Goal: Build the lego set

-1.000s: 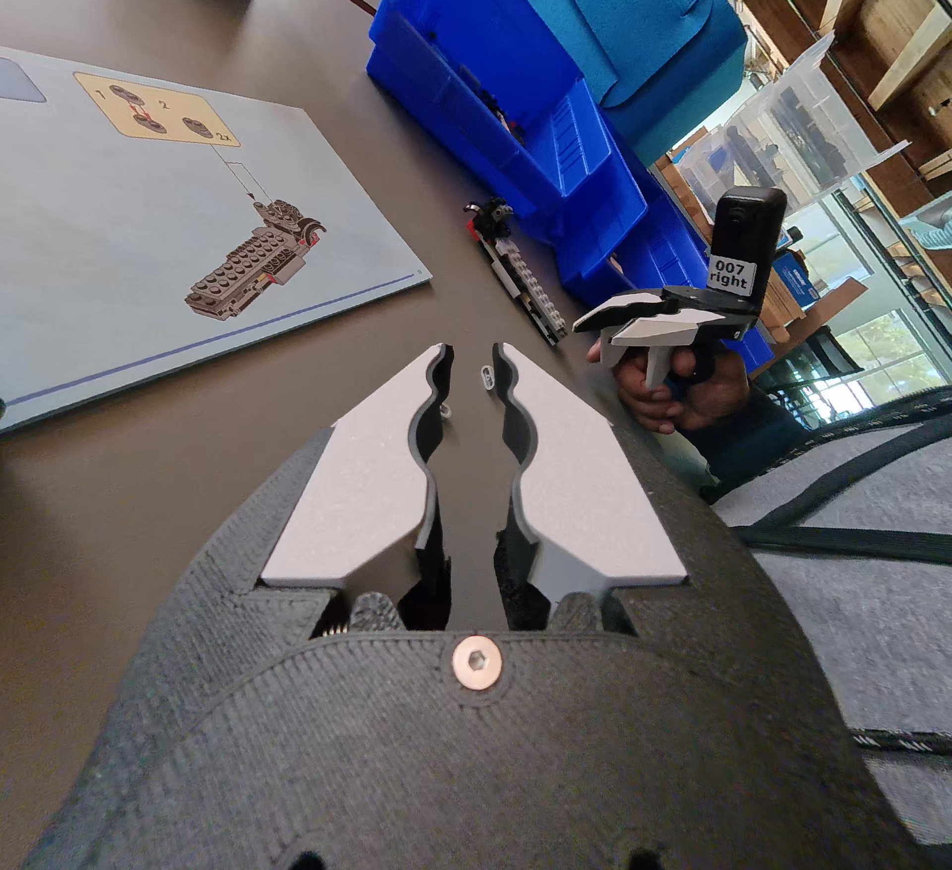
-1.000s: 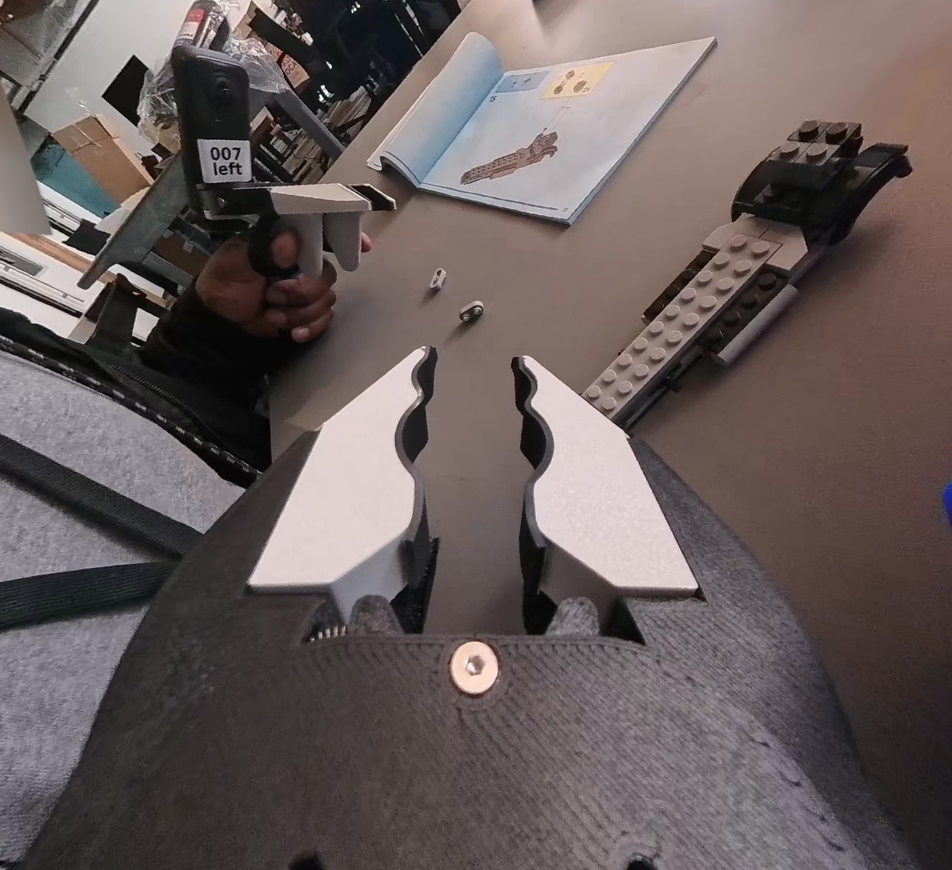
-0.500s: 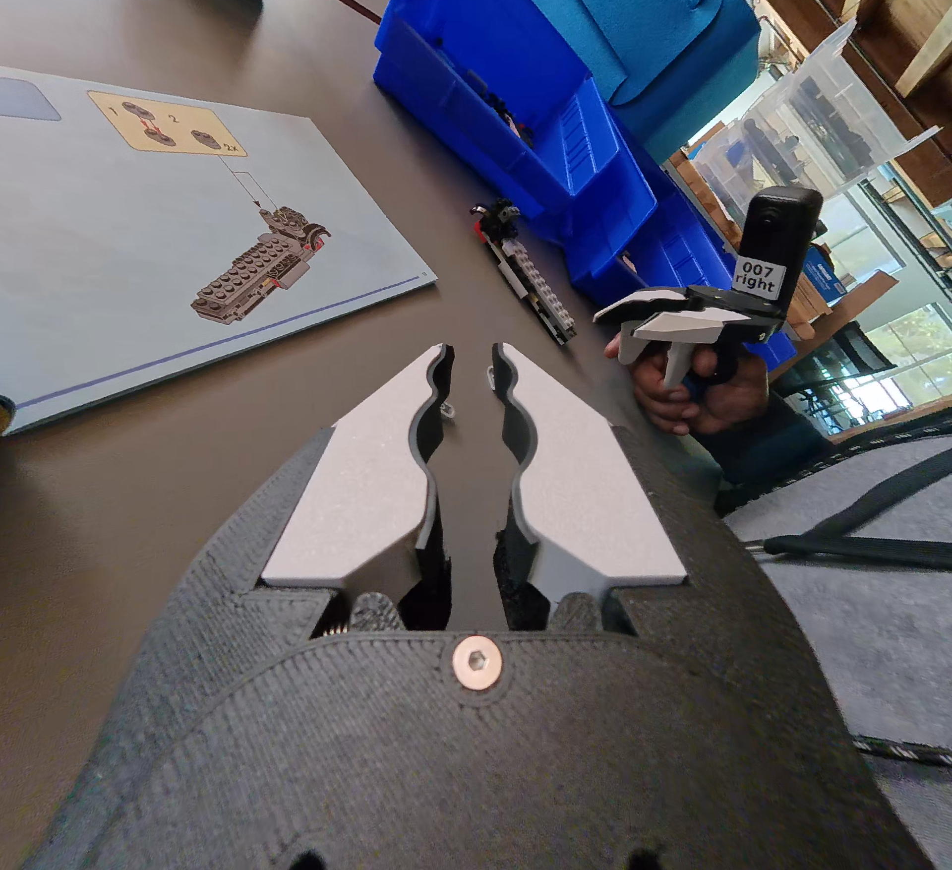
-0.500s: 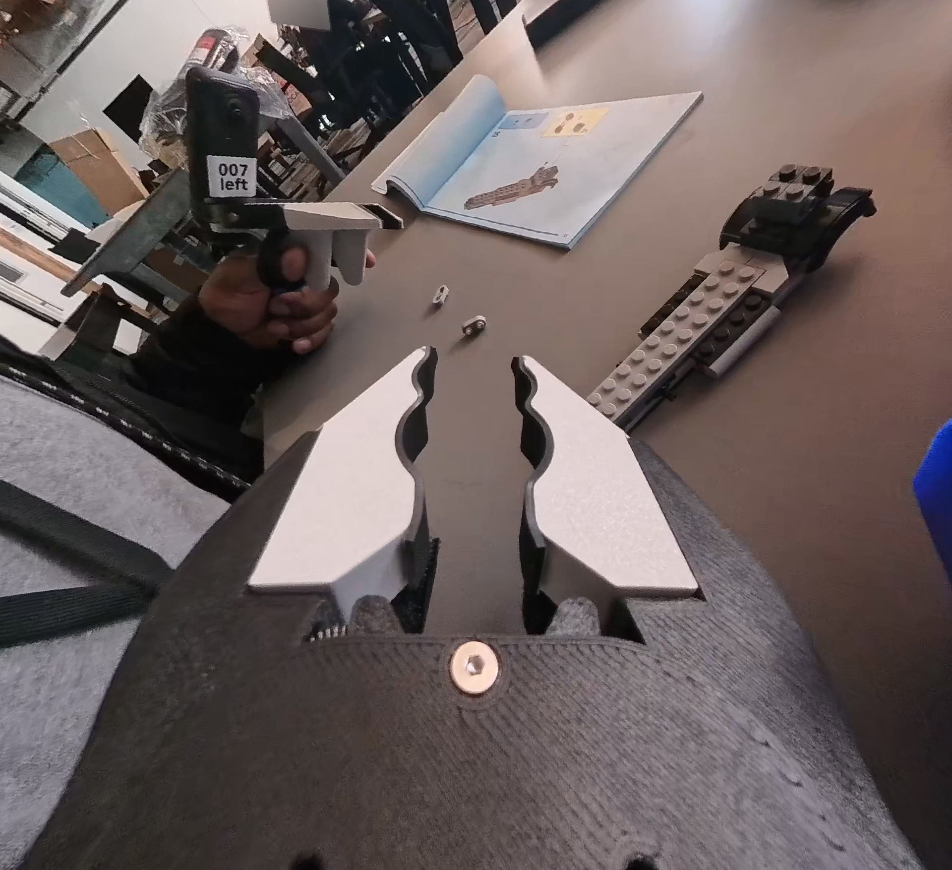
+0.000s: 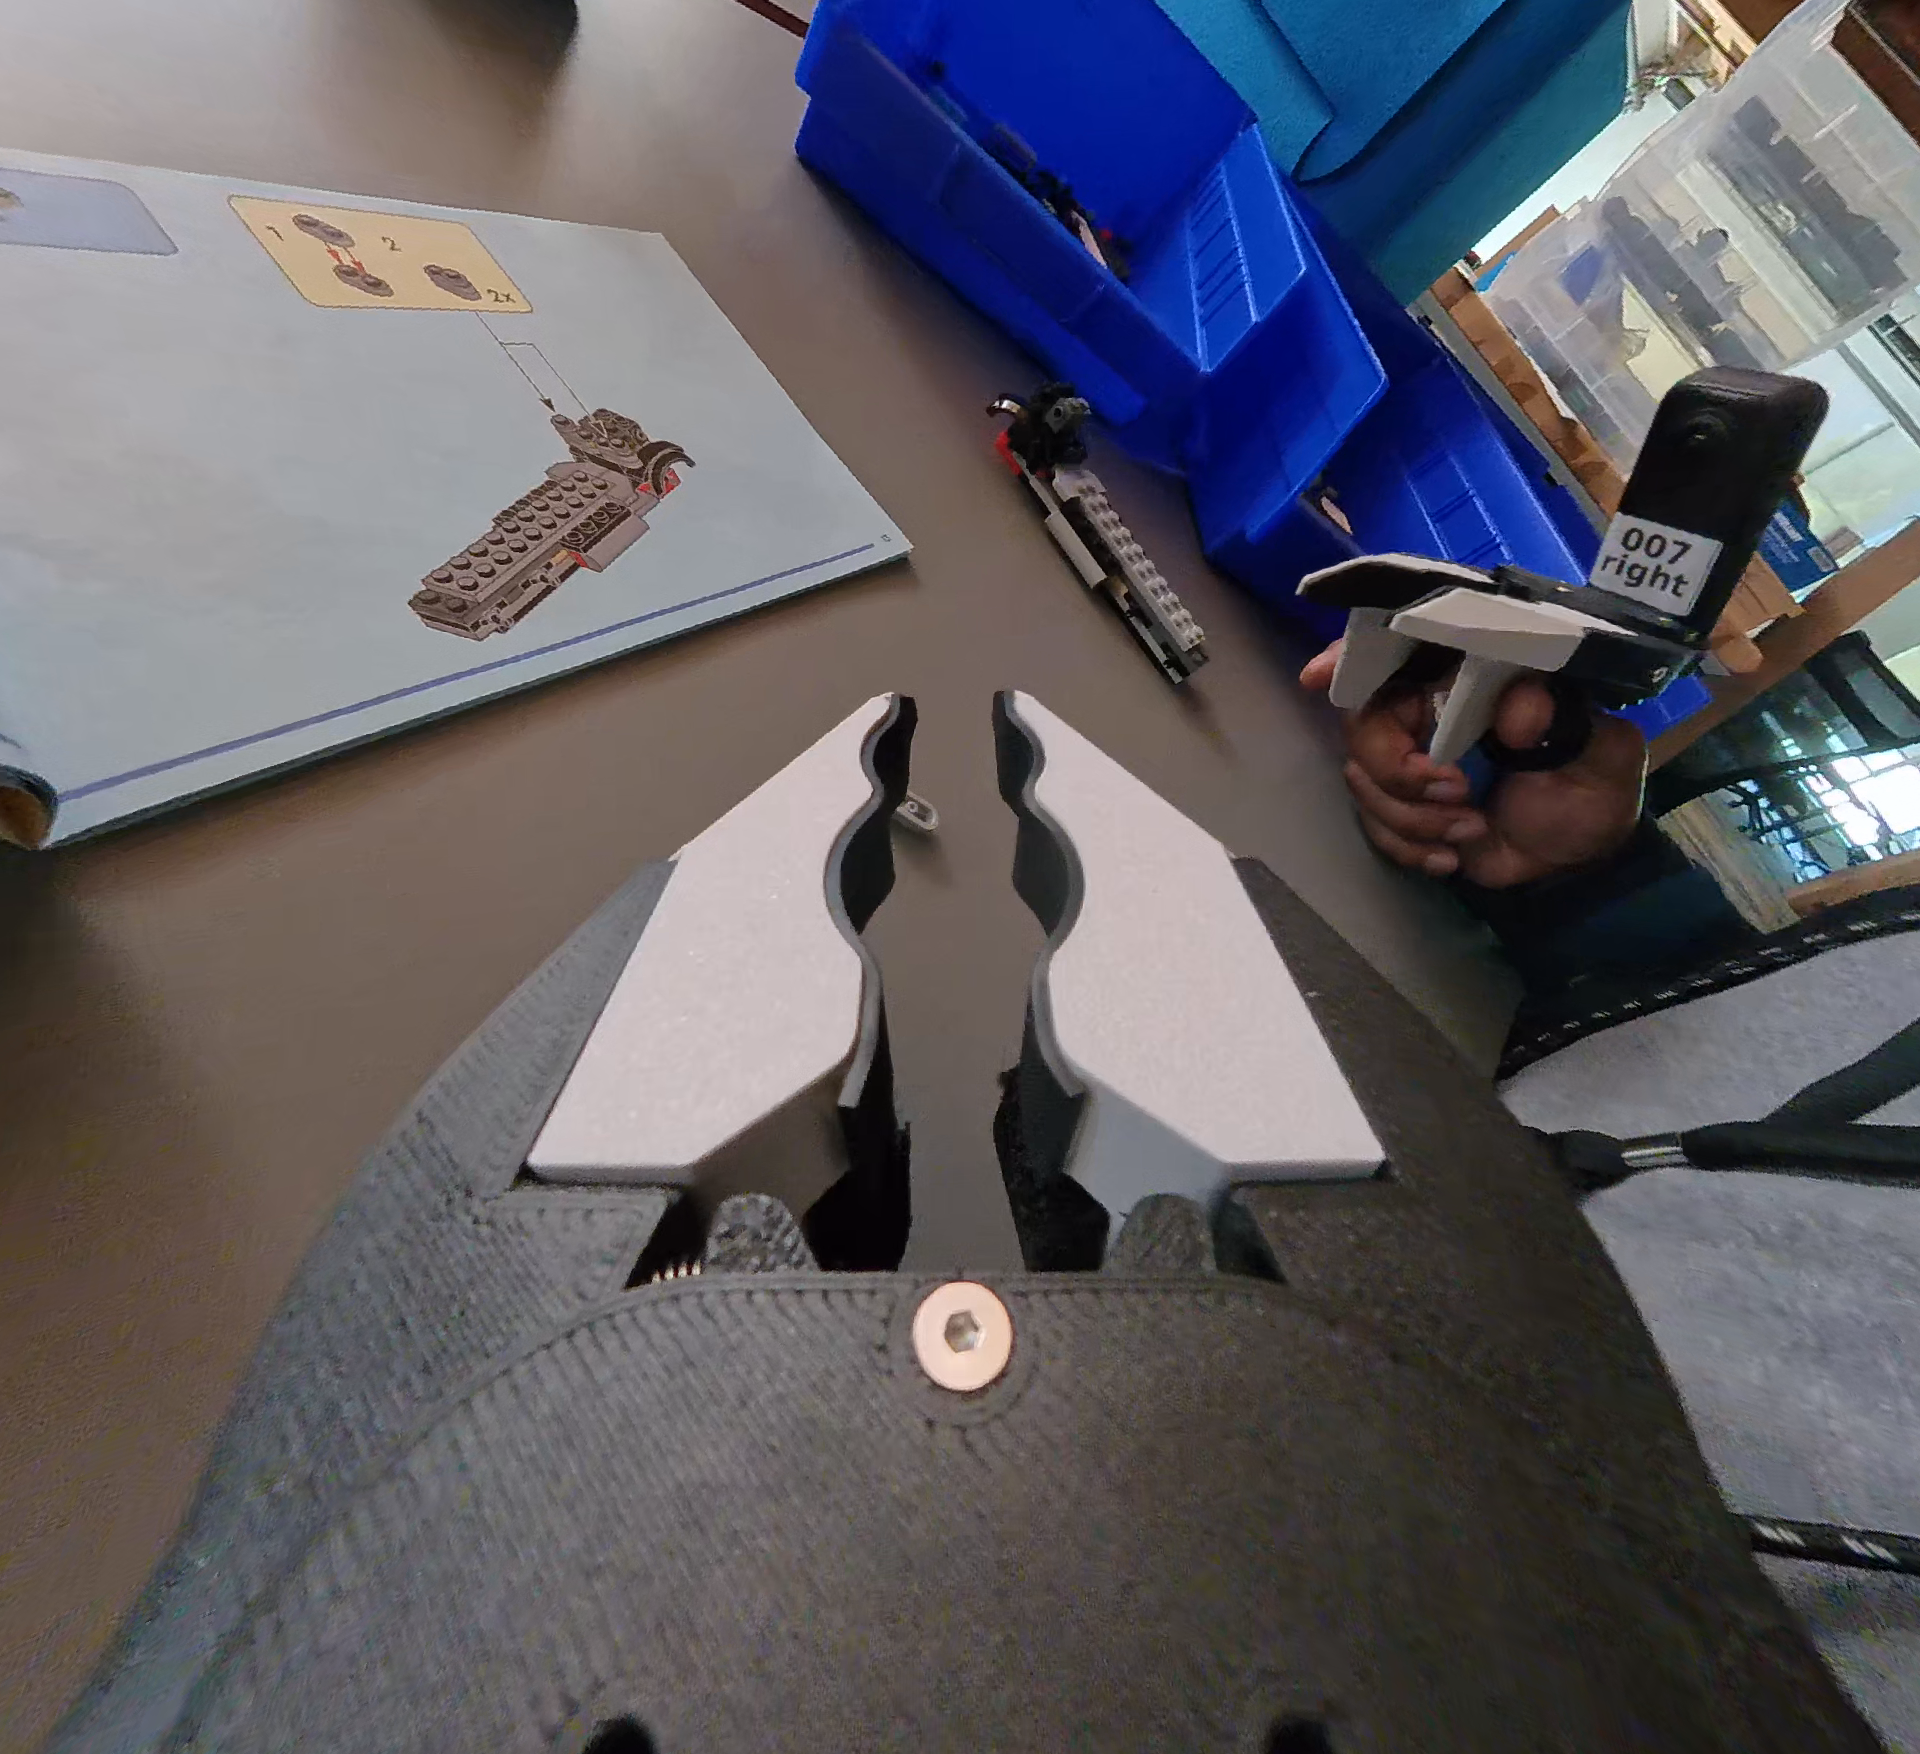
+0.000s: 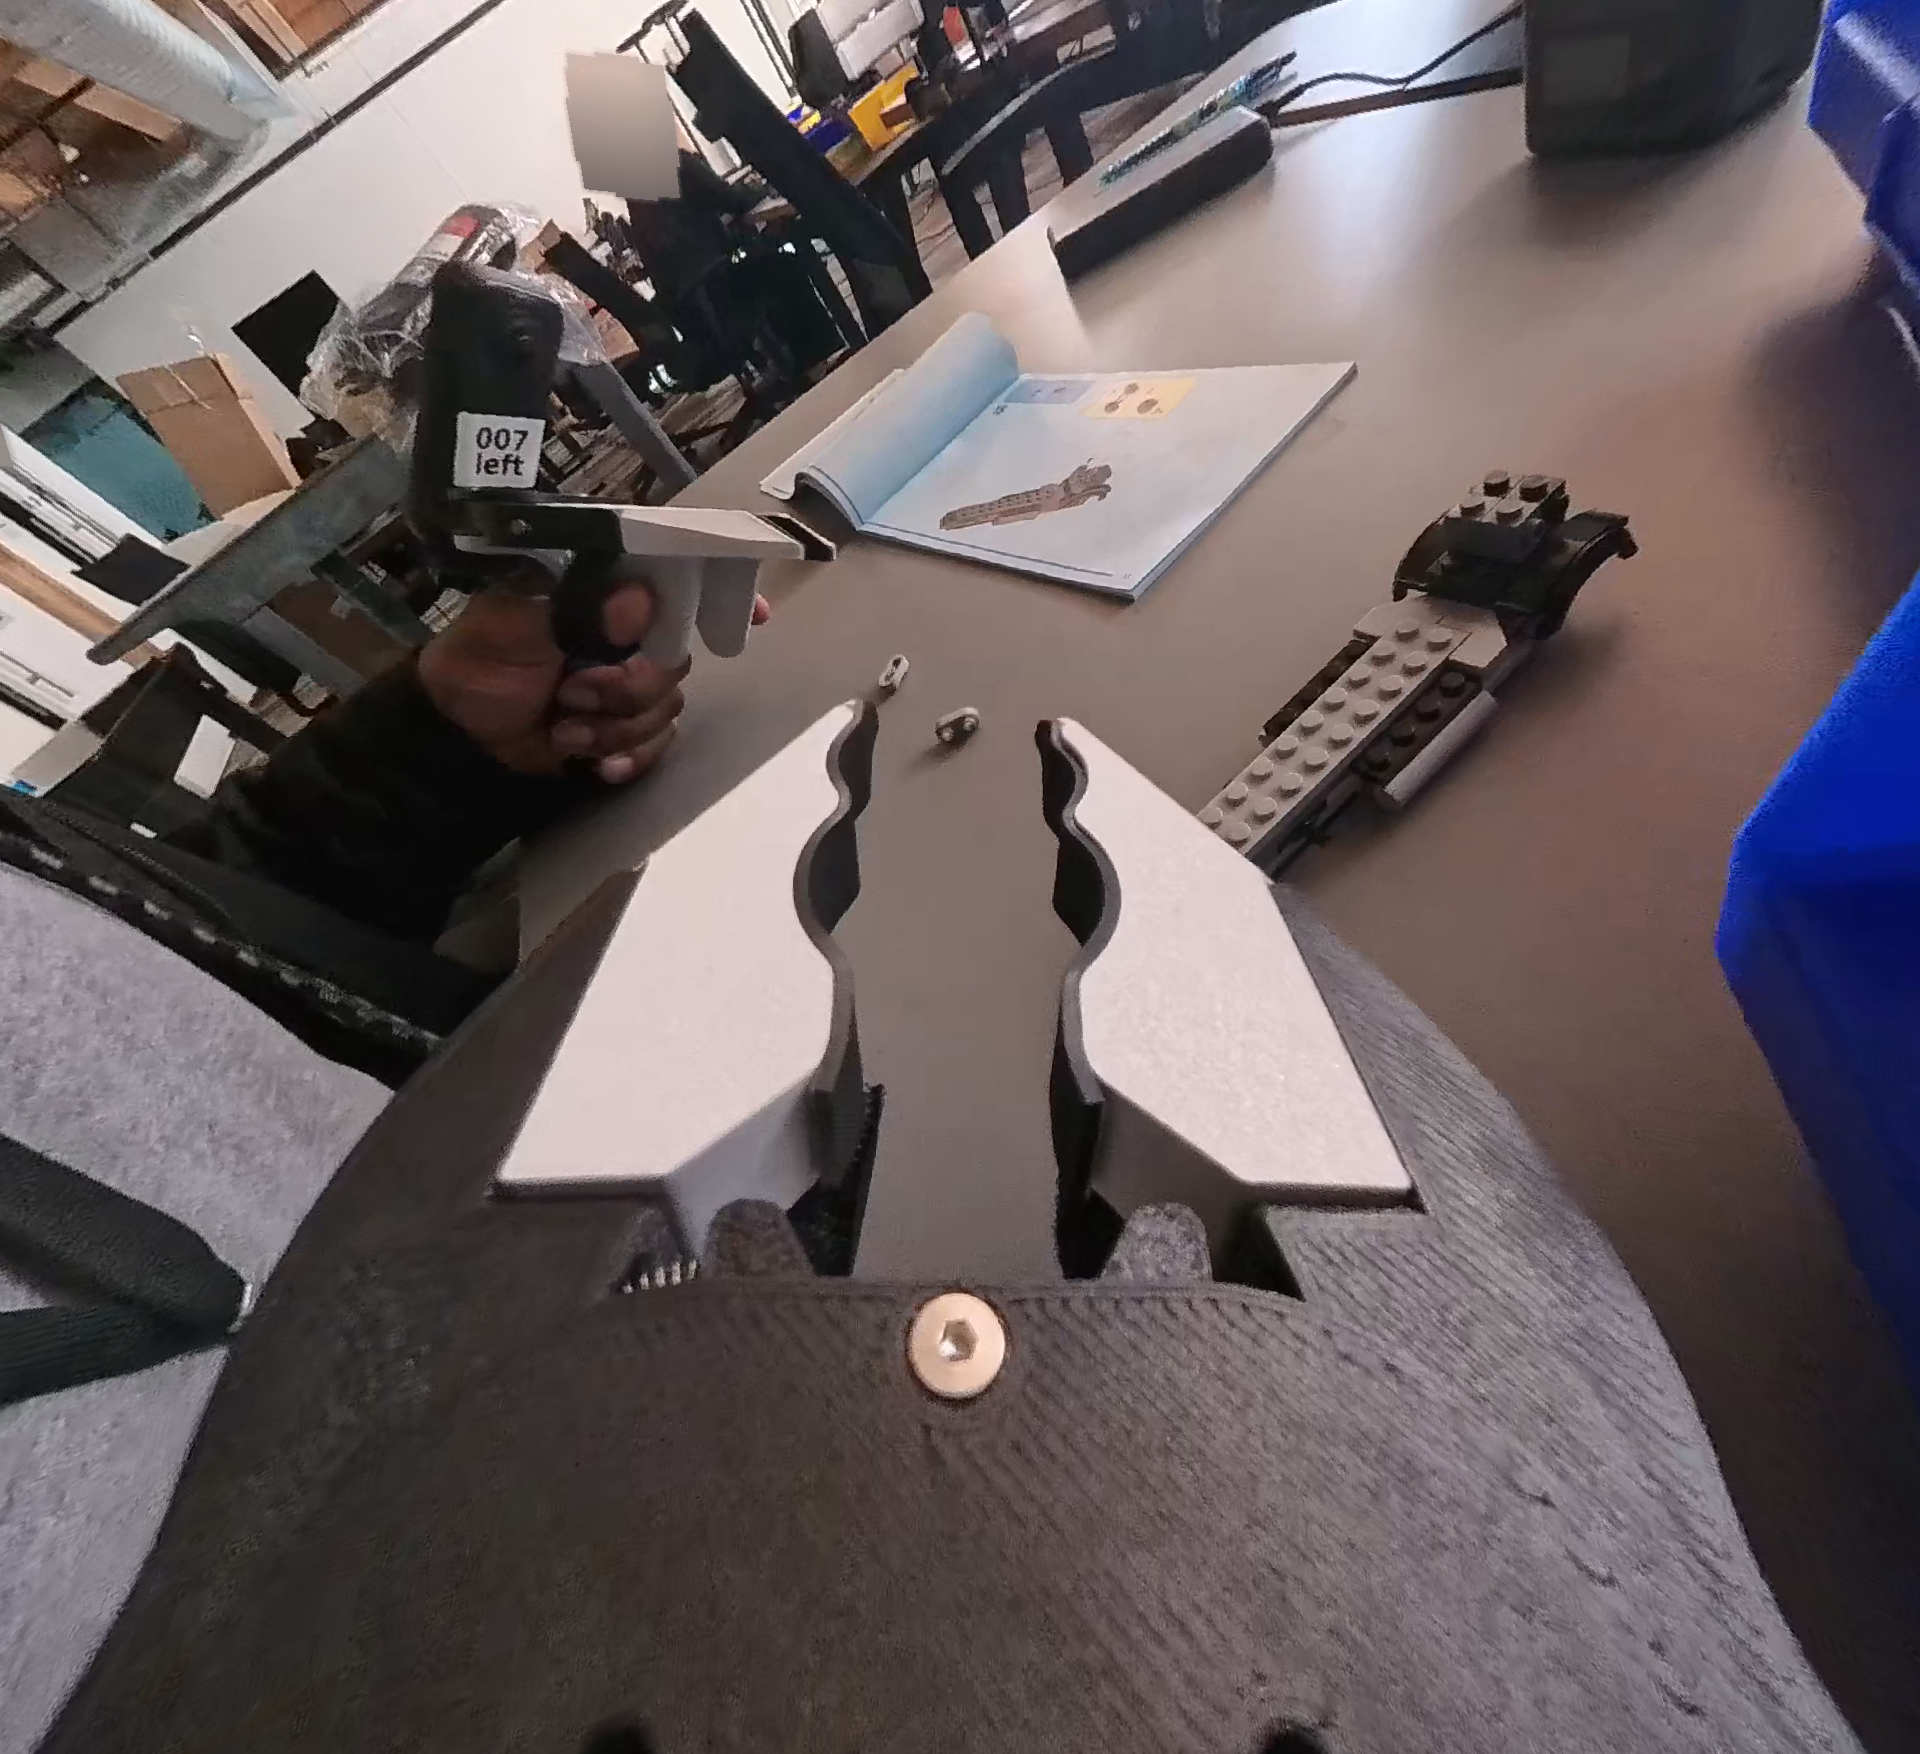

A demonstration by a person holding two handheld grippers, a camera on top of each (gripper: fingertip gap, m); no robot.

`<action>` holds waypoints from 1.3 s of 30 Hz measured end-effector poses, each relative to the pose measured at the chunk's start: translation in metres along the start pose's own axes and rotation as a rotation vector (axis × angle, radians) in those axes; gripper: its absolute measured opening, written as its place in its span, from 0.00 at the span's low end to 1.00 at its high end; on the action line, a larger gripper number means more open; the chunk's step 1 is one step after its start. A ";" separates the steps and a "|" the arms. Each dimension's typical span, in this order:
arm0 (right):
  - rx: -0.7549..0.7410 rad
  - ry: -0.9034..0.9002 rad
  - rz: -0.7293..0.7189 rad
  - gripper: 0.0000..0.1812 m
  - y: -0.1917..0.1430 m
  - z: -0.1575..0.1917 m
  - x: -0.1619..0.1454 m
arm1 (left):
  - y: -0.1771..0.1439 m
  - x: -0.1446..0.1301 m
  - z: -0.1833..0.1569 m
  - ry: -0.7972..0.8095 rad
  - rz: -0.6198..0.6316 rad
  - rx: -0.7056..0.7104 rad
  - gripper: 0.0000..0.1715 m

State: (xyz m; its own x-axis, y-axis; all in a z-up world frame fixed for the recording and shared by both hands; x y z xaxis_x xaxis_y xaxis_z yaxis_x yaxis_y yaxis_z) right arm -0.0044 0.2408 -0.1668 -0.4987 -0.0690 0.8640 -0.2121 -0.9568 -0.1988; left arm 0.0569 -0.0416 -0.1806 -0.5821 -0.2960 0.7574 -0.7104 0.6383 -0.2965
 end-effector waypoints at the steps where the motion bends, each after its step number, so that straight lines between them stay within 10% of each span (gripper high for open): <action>1: -0.001 0.001 -0.007 0.18 -0.001 0.000 0.000 | 0.000 0.000 0.000 0.003 0.003 0.006 0.10; 39: 0.097 0.075 -0.174 0.22 -0.041 0.001 0.001 | 0.034 -0.008 0.003 0.123 0.252 0.326 0.14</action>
State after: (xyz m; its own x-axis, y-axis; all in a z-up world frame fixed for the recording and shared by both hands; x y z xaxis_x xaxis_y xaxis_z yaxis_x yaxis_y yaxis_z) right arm 0.0049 0.2792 -0.1570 -0.5239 0.1171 0.8437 -0.2198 -0.9755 -0.0011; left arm 0.0362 -0.0191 -0.1986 -0.7159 -0.0601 0.6956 -0.6515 0.4160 -0.6345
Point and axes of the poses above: each gripper's, where its closed fingertips meet, y out along the fingers, x out of its top, z = x × y across the jaws, the point moved 8 cm from there along -y, back along the fingers, and after that the axes turned 1 degree about -x, right-handed, at the moved point
